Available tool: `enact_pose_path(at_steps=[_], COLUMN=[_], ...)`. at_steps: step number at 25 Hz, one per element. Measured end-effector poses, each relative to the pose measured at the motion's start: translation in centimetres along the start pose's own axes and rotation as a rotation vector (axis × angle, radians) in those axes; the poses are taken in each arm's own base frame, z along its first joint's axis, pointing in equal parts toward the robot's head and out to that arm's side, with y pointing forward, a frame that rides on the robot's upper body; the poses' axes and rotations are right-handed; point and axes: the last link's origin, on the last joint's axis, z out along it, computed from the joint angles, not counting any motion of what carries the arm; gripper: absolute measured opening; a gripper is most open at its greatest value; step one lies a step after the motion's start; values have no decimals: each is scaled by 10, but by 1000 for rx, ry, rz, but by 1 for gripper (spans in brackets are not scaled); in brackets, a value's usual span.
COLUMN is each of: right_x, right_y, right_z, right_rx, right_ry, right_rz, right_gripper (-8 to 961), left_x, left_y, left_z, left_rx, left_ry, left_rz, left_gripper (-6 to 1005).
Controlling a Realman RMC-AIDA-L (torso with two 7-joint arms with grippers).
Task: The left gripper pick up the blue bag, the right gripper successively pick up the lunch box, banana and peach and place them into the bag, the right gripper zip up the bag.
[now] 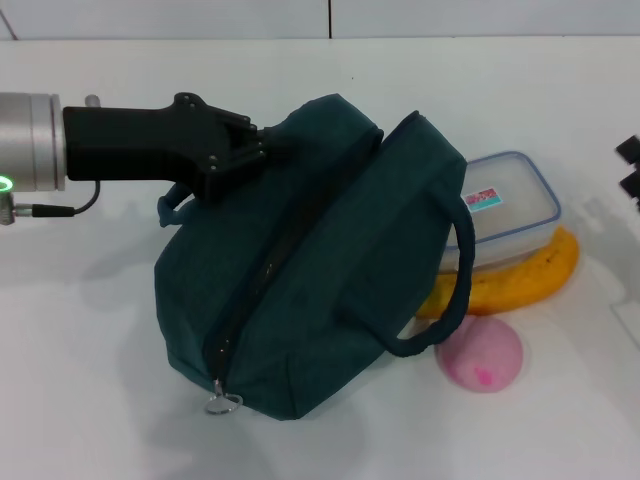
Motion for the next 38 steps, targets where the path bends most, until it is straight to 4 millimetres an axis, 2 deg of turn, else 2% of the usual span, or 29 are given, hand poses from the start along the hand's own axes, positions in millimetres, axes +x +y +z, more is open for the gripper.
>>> enact_pose_path(at_steps=[11,26,38], right_x=[15,28,29], right_y=[-3,11,13], right_z=[25,56,61], right_rx=[75,67,66], right_ry=[119,159,162], right_rz=[111,246,246], right_gripper=[770,756,745], left_x=[-2,-3,-7], left_y=[1,2,2], left_z=[3,3,1], left_rx=[-16,-15,-12], left_ry=[38,36,30], left_rz=[-3,20,28], left_gripper=[55,55,55])
